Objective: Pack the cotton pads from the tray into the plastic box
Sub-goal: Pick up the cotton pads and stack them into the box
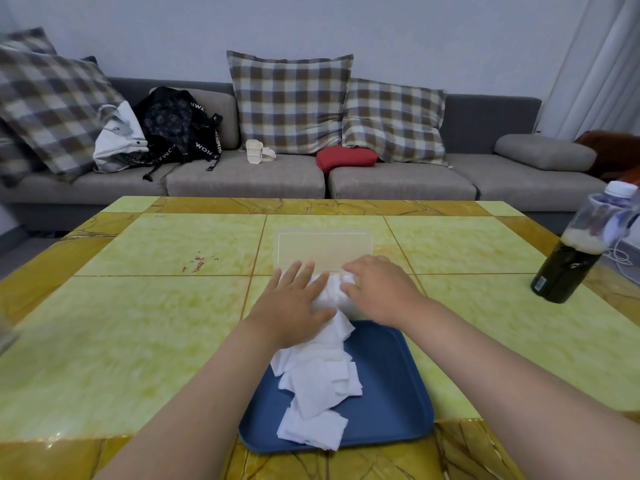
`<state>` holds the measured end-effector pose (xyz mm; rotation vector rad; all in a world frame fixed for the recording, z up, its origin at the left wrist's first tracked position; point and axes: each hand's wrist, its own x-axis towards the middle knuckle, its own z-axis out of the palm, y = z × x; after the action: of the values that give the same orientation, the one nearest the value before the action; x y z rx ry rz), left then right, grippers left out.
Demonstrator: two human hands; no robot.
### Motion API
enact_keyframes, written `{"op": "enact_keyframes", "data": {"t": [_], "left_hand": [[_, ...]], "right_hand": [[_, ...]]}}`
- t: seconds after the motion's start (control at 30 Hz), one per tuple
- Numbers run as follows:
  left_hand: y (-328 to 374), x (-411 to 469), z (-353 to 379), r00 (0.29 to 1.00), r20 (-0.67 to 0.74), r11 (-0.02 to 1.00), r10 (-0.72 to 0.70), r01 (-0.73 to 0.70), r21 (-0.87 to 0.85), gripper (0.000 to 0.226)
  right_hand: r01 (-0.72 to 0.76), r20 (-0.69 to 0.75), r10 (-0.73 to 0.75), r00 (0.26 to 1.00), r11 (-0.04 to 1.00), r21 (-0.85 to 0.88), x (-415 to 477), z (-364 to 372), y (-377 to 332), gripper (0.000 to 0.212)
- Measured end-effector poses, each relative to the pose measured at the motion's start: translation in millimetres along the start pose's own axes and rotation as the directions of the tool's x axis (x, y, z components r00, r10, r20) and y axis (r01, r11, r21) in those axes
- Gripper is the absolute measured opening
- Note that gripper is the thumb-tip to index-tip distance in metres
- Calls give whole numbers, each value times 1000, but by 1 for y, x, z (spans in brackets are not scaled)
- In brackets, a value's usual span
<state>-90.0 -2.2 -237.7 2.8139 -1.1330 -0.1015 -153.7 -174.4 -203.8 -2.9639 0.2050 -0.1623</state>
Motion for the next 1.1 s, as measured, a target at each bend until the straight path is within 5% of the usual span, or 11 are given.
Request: {"op": "enact_keyframes", "data": {"t": [0.13,0.2,0.37,0.5,0.63,0.9,1.1], "left_hand": [[1,1,0,999,33,1000,0,1,-4,67],[1,0,0,1000,31,1000,1,0,-20,67],[-1,-15,-12,989,-145,970,-25,-12,-244,64],[-1,-38,-21,954,-290,942,-75,-27,-333,34],[3,-61,-26,978,-159,874,-137,44,-484,12],[-2,-84,-19,978,144,825,-148,203,-527,39],[0,-76,-20,989,82,805,-125,149,-574,25]], "right_hand": [[118,285,-111,952,993,-9,-12,14,-3,66],[98,305,-87,948,995,-21,-13,17,-3,68],[79,154,-97,983,990,119,-24,4,-9,62],[114,-58,-104,993,975,193,-42,-15,-17,39],[107,58,-130,990,949,297,-63,-19,-30,29],[70,268,-143,953,962,262,-64,2,-37,48],[-8,157,-63,986,911,412,-57,8,-30,26]]}}
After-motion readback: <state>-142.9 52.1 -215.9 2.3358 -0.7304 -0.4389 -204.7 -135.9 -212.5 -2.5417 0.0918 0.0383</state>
